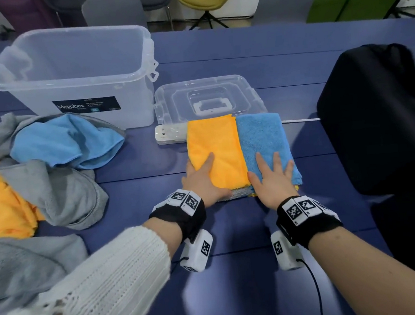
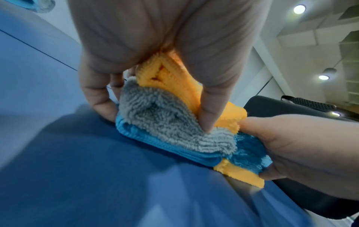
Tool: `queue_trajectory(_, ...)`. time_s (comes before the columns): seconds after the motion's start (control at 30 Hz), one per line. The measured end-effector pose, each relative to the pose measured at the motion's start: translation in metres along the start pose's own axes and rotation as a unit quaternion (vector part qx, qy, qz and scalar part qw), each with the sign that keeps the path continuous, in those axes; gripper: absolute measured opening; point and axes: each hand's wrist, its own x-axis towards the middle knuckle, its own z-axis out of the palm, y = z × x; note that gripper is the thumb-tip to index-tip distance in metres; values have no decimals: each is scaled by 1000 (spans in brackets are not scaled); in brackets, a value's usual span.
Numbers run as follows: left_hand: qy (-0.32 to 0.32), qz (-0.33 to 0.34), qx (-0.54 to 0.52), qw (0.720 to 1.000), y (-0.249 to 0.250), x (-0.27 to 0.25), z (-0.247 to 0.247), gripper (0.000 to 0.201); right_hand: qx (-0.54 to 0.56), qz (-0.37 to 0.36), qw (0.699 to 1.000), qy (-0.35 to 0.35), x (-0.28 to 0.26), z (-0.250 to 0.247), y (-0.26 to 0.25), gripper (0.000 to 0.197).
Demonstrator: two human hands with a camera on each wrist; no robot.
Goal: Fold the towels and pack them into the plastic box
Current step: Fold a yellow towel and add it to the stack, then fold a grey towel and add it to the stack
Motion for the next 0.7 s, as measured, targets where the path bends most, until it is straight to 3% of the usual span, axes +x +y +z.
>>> queue_trajectory(0.17,-26,8,9,1000,1,-10,-8,127,-49,50,997,-20,-7,-14,-11,59)
queue_trajectory(0.27,-21,28,3,999,-6,-29,-21,128,-78,58,995,36,-19,-29,-36,63)
queue_trajectory(0.33,14,50,4,999,-17,-44,-32,121,-57,12,993,99,-29,-32,-58,71)
queue_trajectory(0.43,97,50,16,994,-46,-63,-53,98,18,-125,981,148,-42,-18,-98,70)
queue_trajectory(0.57,188,7,111,976,-103,-81,-85,72,56,-309,946,76,-54,30,-156,52)
queue_trajectory(0.7,230,-52,239,942,-156,-96,-118,41,-45,-386,920,-46,-64,82,-209,49)
